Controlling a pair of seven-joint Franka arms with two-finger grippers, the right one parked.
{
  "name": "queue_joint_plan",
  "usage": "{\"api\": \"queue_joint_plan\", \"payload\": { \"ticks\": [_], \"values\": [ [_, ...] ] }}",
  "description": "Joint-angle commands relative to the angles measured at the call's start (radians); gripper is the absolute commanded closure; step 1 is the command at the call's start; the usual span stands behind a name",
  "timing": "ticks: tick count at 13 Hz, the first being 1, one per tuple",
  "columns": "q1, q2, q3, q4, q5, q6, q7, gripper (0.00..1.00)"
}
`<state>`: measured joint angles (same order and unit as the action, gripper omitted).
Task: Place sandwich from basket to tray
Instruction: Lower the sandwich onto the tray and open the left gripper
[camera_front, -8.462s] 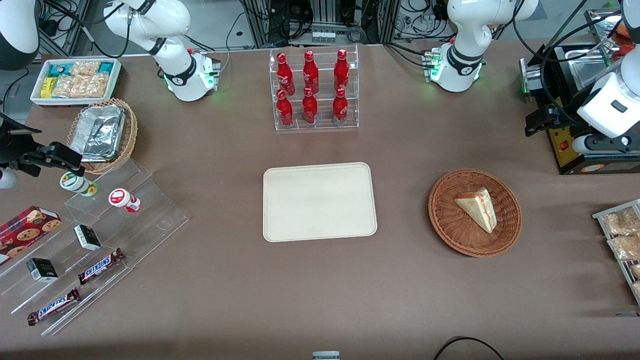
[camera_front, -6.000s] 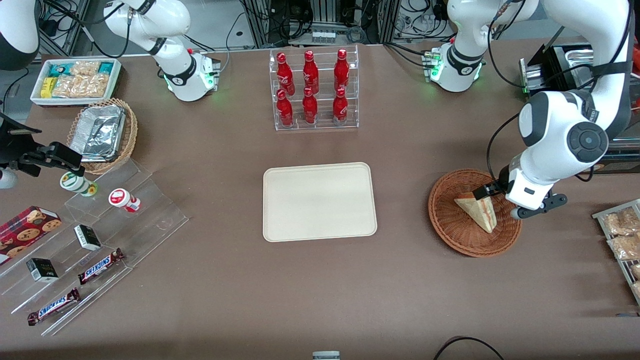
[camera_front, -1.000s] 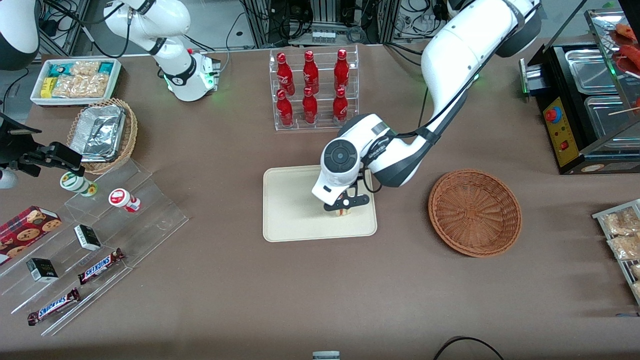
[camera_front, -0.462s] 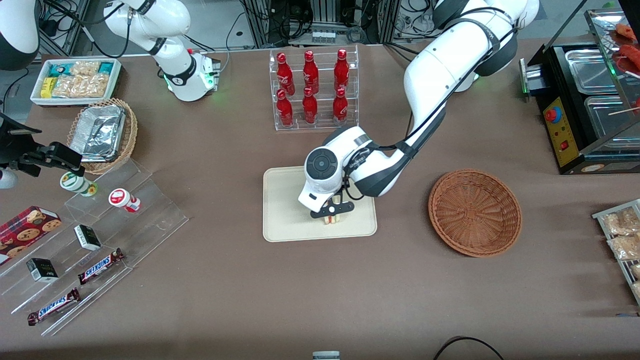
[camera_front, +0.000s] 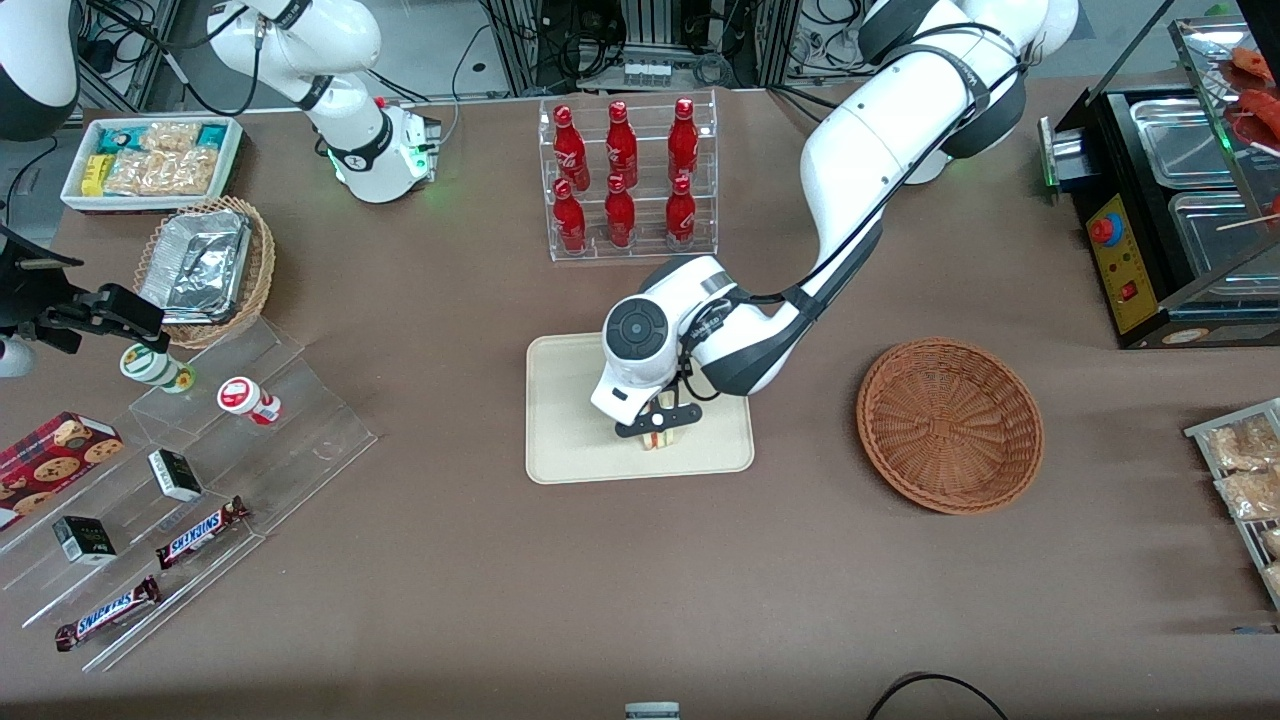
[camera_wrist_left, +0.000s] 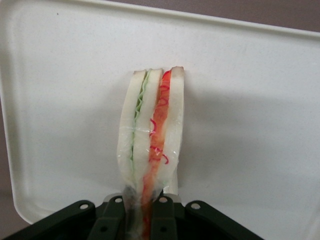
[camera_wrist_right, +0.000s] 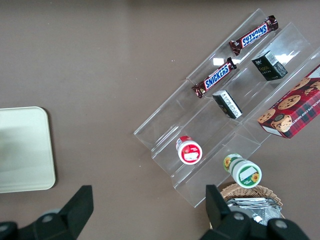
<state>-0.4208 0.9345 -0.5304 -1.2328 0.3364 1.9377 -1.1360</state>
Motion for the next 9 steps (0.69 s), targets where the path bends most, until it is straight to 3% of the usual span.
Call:
{"api": "queue_joint_plan", "payload": {
  "ticks": [1,2,9],
  "values": [
    [-0.019,0.027,0.004,0.042,0.027,-0.002,-0.03,0.74],
    [-0.018,0.032,0.004,0.041,0.026,0.0,-0.028,0.01],
    [0.013,-0.067,-0.01,0.042,0.013,-0.084,-0.018,0.0]
  ]
}}
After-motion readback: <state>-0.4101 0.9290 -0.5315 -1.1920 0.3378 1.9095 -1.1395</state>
